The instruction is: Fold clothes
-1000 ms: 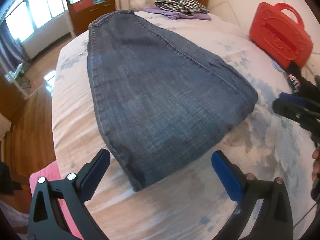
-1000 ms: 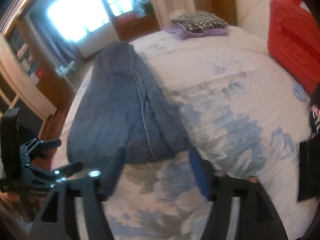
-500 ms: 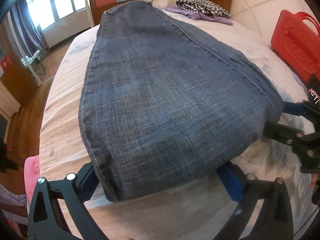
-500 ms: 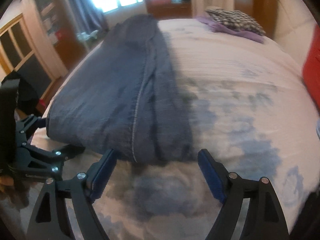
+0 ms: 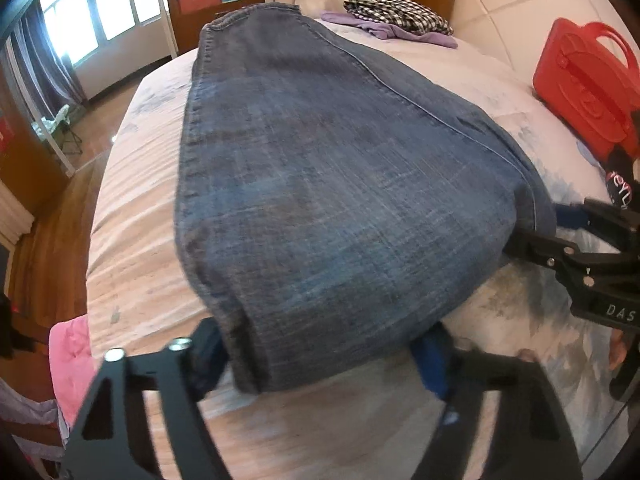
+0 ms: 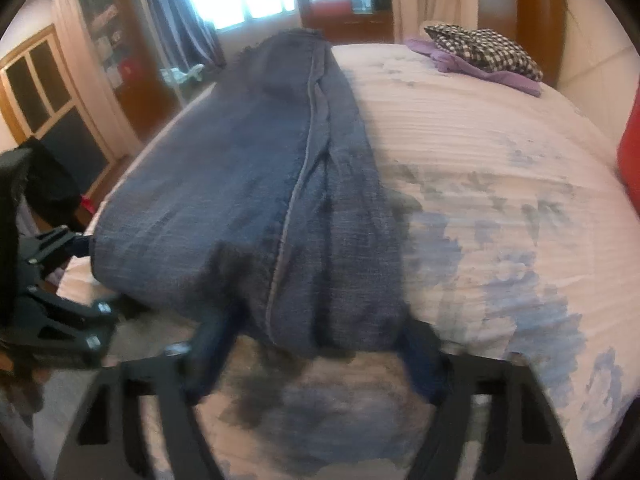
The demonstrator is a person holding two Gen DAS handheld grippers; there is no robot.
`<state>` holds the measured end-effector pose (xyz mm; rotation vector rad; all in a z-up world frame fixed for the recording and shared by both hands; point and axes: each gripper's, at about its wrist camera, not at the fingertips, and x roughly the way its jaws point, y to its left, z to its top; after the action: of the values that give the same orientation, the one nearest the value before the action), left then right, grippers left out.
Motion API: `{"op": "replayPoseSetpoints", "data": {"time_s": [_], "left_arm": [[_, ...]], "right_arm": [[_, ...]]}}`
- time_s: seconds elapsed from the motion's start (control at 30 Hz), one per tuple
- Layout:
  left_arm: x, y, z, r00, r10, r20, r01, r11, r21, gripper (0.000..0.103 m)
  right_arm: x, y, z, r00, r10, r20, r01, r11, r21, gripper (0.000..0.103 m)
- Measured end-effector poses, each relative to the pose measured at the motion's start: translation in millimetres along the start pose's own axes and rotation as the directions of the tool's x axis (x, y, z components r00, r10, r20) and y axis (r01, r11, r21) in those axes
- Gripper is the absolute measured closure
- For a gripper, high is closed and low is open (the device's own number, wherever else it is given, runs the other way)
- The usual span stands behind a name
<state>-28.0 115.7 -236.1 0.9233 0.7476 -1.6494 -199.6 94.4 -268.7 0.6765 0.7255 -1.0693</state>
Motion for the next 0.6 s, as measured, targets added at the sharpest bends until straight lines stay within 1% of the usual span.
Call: {"op": "replayPoseSetpoints", "data": {"time_s": [0.03, 0.07, 0.1, 0.13, 0.17, 0.2, 0.27, 0.4, 0.5, 0.6], "left_arm": [[-0.9, 2.1, 2.2, 1.0, -0.01, -0.006, 0.01, 1.0, -0.002, 0.045], [-1.8, 3.9, 4.0, 1.0, -0.02, -0.01, 0.02, 1.0, -0.003, 0.054], [-3.9, 4.2, 4.1, 1.0, -0.026, -0.009, 0.026, 1.0, 0.0, 0.059], [-8.8, 3.1, 5.7, 0.999, -0.033, -0.003, 0.033, 0.999, 0.014, 0.07], [-13.7, 2.1, 7.4, 0.999, -0.041, 0.004, 0.041, 0.999, 0.027, 0.075], [-19.2, 1.4, 9.0, 0.999, -0.047, 0.012, 0.046, 0.998, 0.04, 0.076], [-35.1, 2.6, 13.3, 0.998, -0.052, 0.044, 0.049, 0.996, 0.068, 0.081], [-82.7, 18.0, 32.6, 0.988, -0.105, 0.109, 0.094, 0.99, 0.103, 0.081], [-111.7, 32.3, 49.2, 0.979, -0.123, 0.163, 0.101, 0.985, 0.138, 0.081], [-121.4, 51.0, 73.2, 0.973, -0.138, 0.185, 0.114, 0.984, 0.135, 0.081]], "right_arm": [[-0.1, 2.7, 1.1, 1.0, 0.006, -0.002, -0.006, 1.0, 0.003, 0.06], [0.3, 6.0, 2.4, 1.0, 0.011, -0.009, -0.011, 1.0, 0.005, 0.063], [0.7, 9.5, 3.5, 1.0, 0.011, -0.016, -0.011, 1.0, 0.005, 0.066], [0.6, 13.5, 4.5, 1.0, 0.008, -0.02, -0.008, 1.0, 0.003, 0.069], [-0.8, 16.9, 5.7, 1.0, 0.017, -0.02, -0.016, 1.0, 0.009, 0.071], [-3.7, 19.0, 7.6, 0.999, 0.029, -0.014, -0.029, 0.999, 0.02, 0.075], [-16.9, 20.9, 13.1, 0.998, 0.055, 0.017, -0.056, 0.997, 0.052, 0.076], [-51.2, 25.8, 26.8, 0.99, 0.104, 0.095, -0.114, 0.987, 0.114, 0.077], [-82.4, 38.6, 44.2, 0.977, 0.13, 0.167, -0.15, 0.982, 0.112, 0.077], [-99.1, 50.5, 70.9, 0.967, 0.134, 0.218, -0.16, 0.981, 0.105, 0.078]]}}
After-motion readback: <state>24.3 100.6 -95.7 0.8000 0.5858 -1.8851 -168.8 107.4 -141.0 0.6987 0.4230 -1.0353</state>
